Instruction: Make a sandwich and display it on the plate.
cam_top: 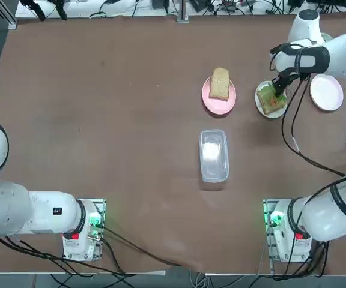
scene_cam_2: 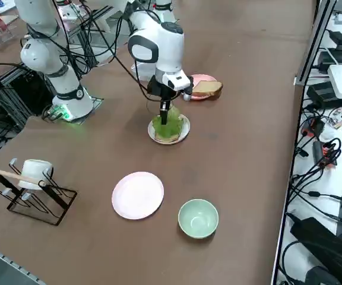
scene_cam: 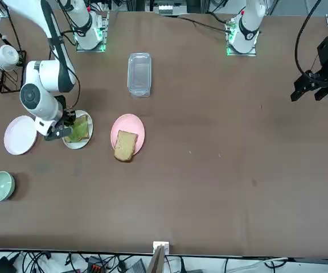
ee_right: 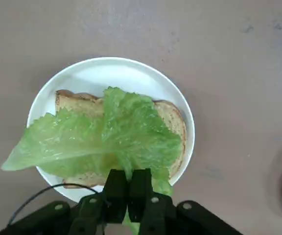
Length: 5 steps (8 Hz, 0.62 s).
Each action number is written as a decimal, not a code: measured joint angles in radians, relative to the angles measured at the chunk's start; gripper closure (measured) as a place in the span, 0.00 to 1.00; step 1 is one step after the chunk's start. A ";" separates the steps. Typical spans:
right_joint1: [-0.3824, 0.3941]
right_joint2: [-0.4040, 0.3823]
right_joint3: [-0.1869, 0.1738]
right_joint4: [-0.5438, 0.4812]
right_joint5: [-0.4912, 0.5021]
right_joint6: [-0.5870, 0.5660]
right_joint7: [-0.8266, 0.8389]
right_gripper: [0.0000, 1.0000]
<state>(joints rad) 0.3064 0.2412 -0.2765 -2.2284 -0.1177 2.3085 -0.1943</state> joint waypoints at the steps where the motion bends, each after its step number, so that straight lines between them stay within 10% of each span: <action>1: 0.000 0.002 0.000 -0.001 -0.011 0.000 0.000 0.95; 5: 0.000 0.030 0.000 -0.005 -0.019 0.000 0.002 0.90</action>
<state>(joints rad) 0.3062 0.2715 -0.2767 -2.2339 -0.1364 2.3090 -0.1924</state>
